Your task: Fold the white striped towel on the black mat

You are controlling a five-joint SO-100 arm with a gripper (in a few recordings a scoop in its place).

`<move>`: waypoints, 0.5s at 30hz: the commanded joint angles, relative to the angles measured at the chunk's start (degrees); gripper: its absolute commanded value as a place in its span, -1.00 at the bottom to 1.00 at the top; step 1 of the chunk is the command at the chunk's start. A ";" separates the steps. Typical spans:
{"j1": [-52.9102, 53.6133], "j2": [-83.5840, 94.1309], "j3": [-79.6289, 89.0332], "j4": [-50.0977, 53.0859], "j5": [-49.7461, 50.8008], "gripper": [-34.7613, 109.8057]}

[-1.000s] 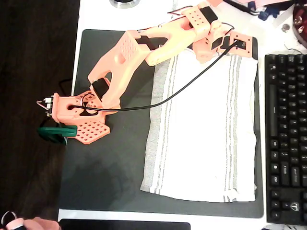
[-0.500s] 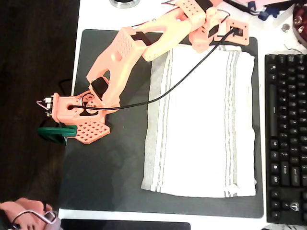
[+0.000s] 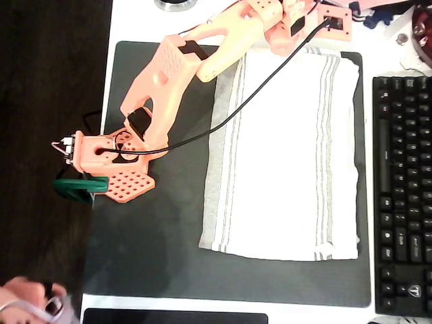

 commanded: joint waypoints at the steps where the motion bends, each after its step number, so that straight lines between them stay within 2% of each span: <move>1: 2.20 9.58 0.62 2.99 -2.55 -0.52; 15: 25.40 34.98 14.06 14.59 -21.01 -0.52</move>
